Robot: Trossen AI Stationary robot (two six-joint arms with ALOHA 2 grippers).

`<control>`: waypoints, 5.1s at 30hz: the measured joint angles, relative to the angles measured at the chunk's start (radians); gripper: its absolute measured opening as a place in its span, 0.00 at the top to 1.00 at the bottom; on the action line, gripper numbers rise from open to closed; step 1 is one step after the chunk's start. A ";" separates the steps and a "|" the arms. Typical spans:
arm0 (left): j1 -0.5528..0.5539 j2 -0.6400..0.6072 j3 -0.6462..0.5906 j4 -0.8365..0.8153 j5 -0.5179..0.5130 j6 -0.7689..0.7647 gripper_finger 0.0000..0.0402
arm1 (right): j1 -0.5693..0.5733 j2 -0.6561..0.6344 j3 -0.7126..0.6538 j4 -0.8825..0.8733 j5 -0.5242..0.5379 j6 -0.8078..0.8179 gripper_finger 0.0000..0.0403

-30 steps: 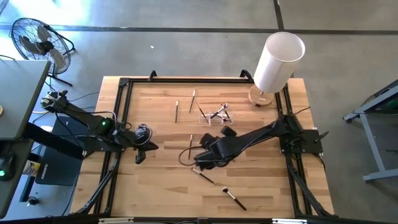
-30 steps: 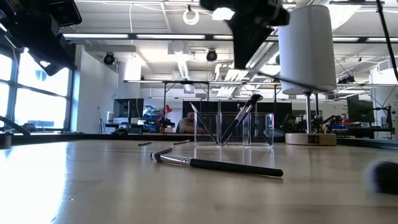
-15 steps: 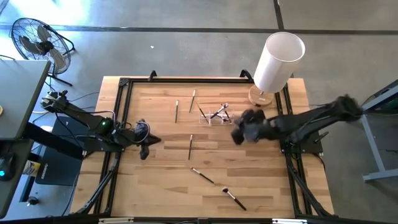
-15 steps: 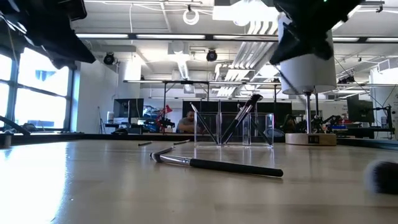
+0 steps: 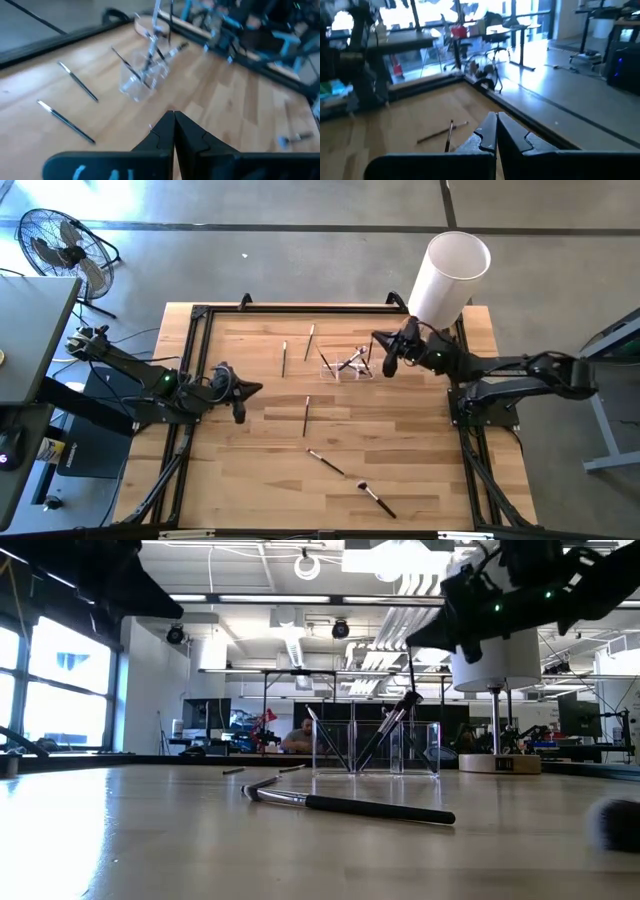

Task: Put items in baskets/containers
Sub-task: Put the eyeshadow brush into the right section of the transparent organizer, then put the eyeshadow brush into the left section of the transparent organizer

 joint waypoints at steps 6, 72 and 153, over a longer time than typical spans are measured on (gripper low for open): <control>0.000 0.007 0.000 0.053 -0.118 0.000 1.00 | -0.035 0.082 0.000 -0.017 -0.088 -0.007 1.00; 1.096 1.321 0.896 -0.500 0.763 0.072 0.68 | -0.034 -0.099 0.200 -0.899 -0.045 0.241 0.79; 0.737 0.574 0.370 0.361 0.553 0.010 1.00 | 0.014 -0.163 0.197 -0.970 -0.255 0.259 0.80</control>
